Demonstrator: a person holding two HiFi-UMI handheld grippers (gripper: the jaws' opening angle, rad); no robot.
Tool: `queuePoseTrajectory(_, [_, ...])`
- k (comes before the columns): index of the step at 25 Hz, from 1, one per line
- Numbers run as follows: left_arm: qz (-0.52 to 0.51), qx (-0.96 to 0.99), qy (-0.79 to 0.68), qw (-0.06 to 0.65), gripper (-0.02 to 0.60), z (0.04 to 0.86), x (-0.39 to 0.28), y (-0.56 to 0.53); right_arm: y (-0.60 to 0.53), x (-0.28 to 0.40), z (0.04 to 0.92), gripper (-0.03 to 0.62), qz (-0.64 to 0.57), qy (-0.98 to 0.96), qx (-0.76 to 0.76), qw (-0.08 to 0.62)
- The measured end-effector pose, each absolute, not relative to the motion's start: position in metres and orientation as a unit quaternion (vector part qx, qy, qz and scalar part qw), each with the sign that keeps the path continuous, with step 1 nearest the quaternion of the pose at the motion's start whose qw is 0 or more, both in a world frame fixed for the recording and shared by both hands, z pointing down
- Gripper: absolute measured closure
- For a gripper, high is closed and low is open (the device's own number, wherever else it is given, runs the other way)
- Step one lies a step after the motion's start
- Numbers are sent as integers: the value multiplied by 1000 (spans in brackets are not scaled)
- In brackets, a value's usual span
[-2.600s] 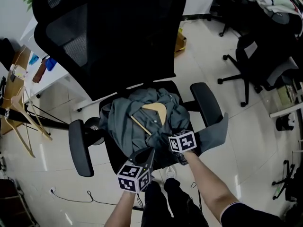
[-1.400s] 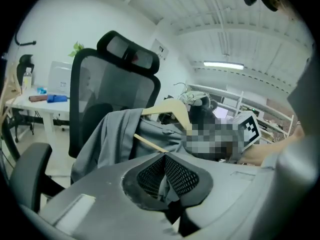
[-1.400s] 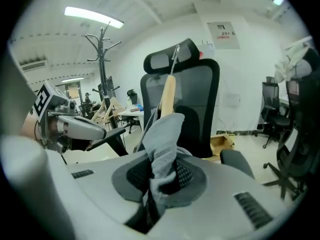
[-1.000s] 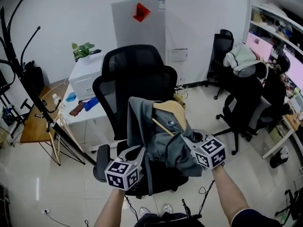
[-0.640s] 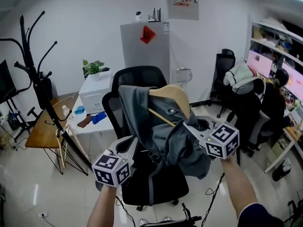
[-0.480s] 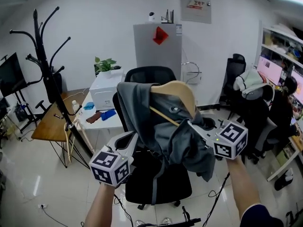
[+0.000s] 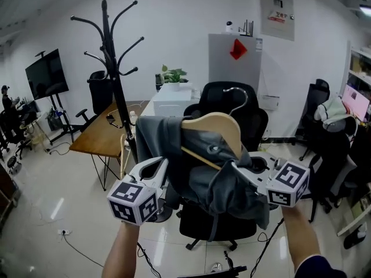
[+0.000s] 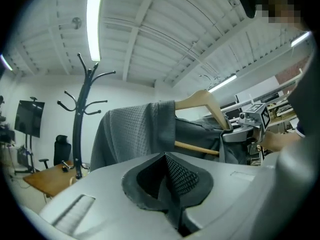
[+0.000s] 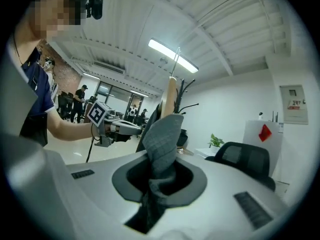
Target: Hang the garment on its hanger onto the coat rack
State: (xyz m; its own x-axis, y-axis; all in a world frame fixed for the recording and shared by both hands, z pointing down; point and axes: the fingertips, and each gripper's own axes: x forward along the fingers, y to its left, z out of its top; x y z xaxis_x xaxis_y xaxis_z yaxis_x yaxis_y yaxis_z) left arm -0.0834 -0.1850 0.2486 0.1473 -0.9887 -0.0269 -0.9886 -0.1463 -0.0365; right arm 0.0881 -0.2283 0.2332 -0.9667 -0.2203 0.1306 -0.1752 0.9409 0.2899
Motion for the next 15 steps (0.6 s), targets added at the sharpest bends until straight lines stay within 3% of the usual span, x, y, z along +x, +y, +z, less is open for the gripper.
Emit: queuePoseTrajectory(15, [9,-669,743,29,578,247,-221,27,-53,-103,244,548,-103,-991,-55,64])
